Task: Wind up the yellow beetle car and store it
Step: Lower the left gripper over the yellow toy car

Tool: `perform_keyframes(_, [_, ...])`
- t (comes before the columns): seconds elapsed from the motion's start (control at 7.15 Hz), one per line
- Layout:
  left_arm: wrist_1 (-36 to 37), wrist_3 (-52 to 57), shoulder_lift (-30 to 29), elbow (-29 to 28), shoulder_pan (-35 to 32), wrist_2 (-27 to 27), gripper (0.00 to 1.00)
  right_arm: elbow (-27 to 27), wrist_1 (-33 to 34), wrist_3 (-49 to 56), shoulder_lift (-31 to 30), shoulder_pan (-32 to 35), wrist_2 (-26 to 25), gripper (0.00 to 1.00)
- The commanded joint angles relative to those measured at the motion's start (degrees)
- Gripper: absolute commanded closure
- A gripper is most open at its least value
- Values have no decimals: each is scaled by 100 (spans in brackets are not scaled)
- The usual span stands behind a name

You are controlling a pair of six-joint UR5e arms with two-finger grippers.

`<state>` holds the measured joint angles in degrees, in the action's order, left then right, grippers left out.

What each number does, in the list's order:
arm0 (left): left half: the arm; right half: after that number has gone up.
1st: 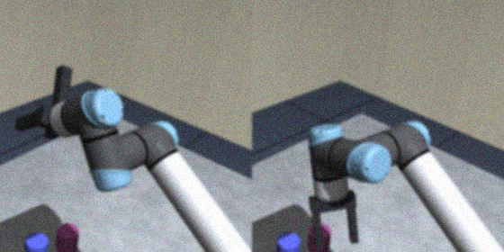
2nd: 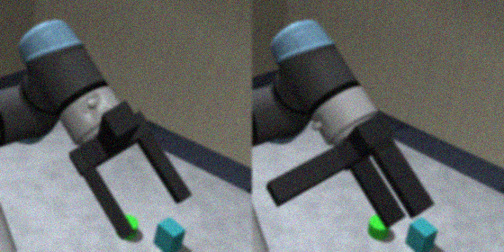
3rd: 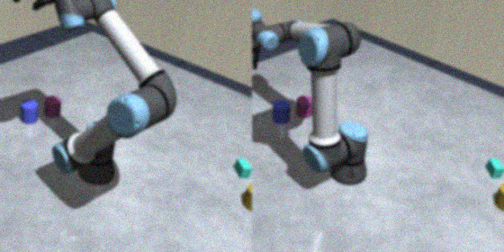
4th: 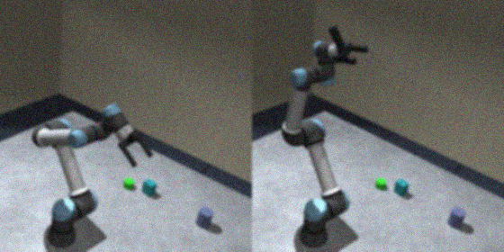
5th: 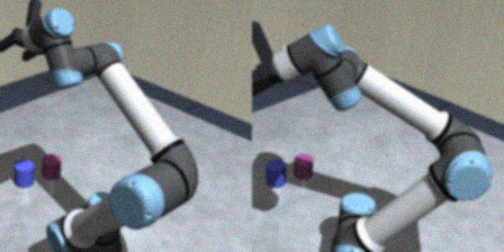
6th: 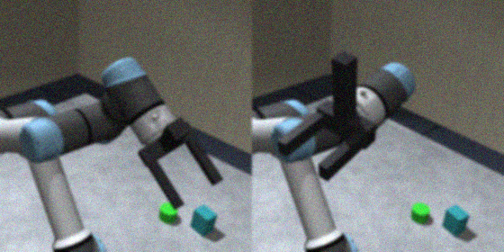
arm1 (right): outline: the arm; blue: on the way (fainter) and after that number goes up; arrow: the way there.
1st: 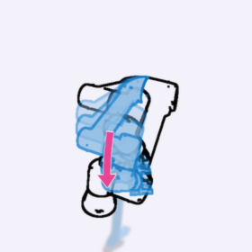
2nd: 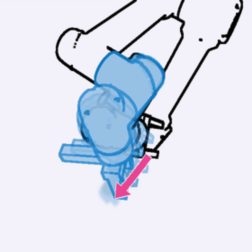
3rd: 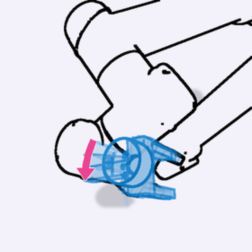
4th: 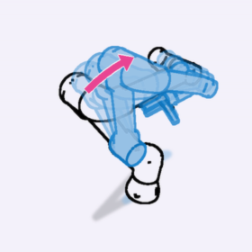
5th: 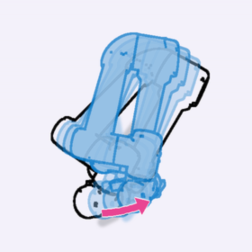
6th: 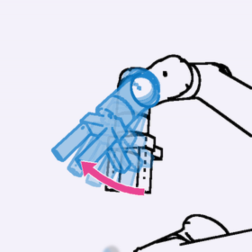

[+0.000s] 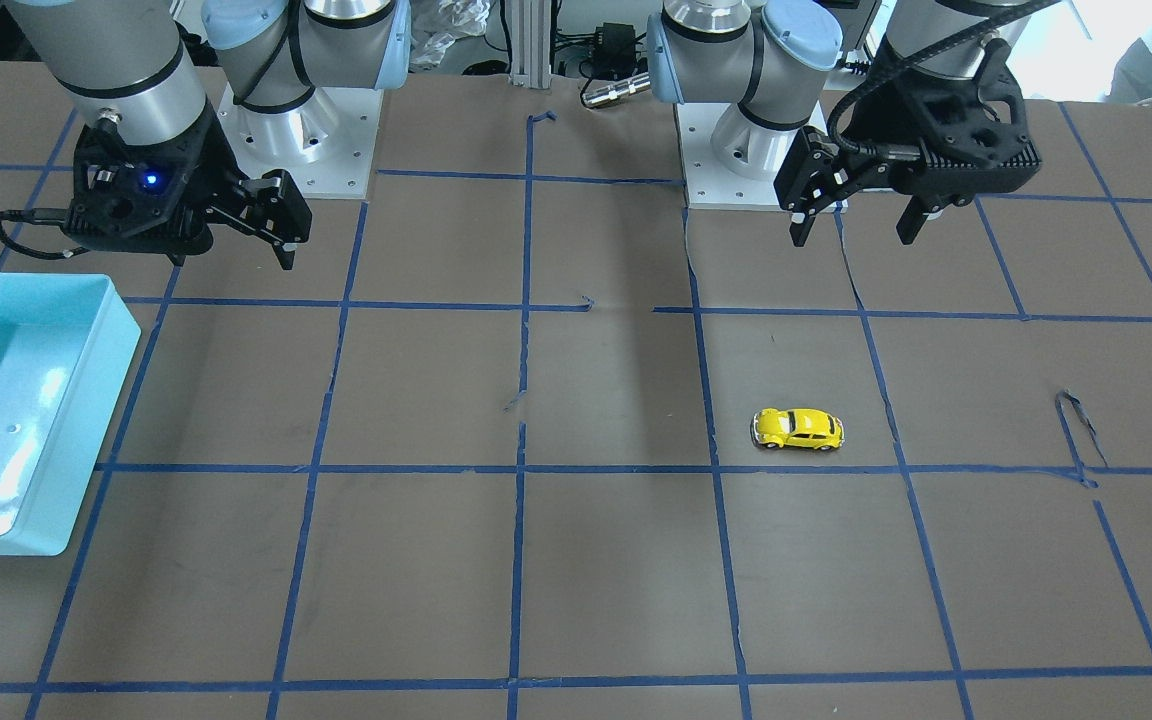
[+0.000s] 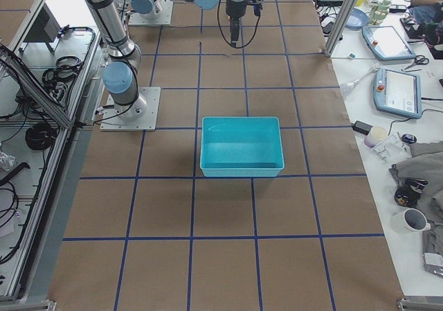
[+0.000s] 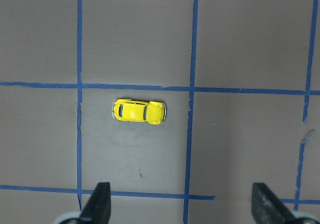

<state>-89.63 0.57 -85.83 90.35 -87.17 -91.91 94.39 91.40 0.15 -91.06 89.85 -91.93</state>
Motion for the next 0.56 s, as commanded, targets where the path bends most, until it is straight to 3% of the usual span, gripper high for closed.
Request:
perform_keyframes(0.0, [-2,-22,110,87,-2,16,0,0,1,3,0,-2,0,0])
perform_keyframes(0.42, [15,65,216,369,-2,33,0,0,-8,20,0,-20,18,0])
